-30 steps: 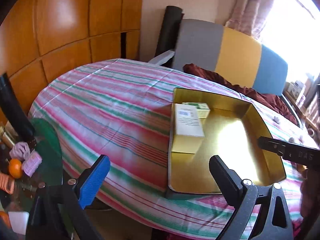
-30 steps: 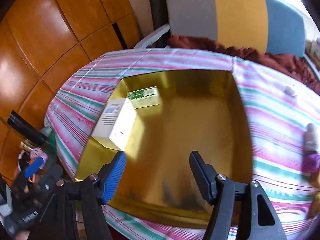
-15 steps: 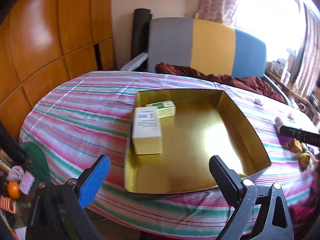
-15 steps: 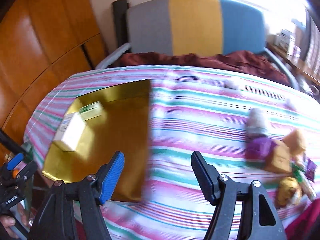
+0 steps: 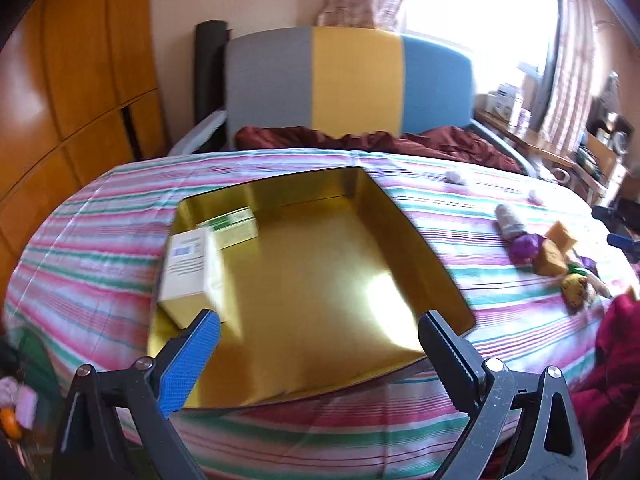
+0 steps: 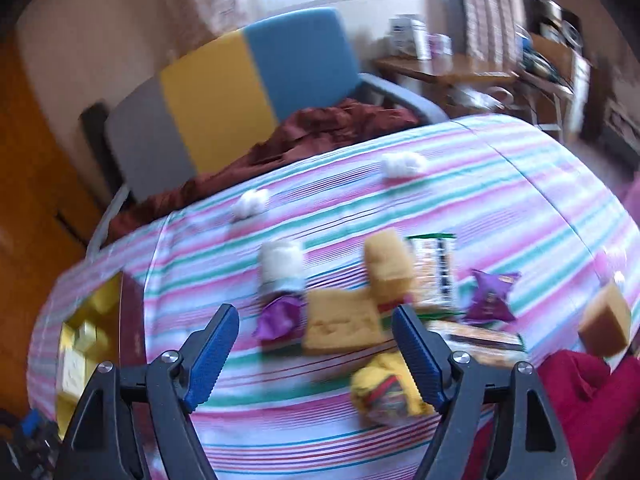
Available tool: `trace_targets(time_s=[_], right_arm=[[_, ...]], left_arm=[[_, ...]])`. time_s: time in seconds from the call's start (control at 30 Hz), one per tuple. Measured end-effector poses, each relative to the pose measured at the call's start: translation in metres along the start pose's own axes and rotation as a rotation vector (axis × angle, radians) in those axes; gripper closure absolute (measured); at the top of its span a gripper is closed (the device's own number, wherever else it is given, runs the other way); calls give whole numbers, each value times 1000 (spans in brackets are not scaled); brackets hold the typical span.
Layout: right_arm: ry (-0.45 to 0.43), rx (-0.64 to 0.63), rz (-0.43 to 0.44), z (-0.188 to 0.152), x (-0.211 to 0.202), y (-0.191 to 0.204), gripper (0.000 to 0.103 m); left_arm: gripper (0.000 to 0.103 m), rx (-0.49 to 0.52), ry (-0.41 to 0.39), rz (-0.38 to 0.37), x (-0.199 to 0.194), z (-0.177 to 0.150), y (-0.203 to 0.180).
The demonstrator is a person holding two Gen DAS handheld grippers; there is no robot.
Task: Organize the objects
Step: 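Move both tools back to the items and grasp the purple packet with left tool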
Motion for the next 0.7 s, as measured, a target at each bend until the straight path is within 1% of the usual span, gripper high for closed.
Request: trace_targets(time_s=[0.07,0.13,0.23,0.27,0.3,0.33,0.37,0.43,0.57,0.67,0.7], right_arm=[[4,106,5,7,3,-27,21],[3,185,-8,11,7,-50,20],[1,252,-34,7,16,-80,20],[36,296,-15,2,22,-87,19],[58,346,26,-1,25,-93,19],[45,386,52,0,23,-98,19],[15,410,55,2,20,-103,19],[9,436,71,1,19,-105,19],[33,421,110,2,23,-100,19],[42,420,128,1,25,-99,19],[45,421,130,1,26,-99,19]], left_arm=[[3,9,9,-40,7,3,-13],[3,25,22,-79,13,5,-29],[3,69,43,-125,24,9,-56],[3,89,50,-137,28,10,-66],[3,110,58,-151,32,10,-77],[3,129,69,-168,38,10,-89],[3,144,81,-185,43,11,-100],[3,169,100,-206,54,11,-117],[5,203,135,-254,76,14,-154],[5,205,163,-273,93,17,-175],[7,200,177,-281,100,18,-181]])
Point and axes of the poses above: each gripper's, at about its wrist camera, not at the fingertips, and x roughly the way its jaws point, y to its left, z to its top, the point moved 8 cm from there along x, roughly the way its jaws point, and after that the axes turned 12 degrees about -z, right-handed, at the moved point
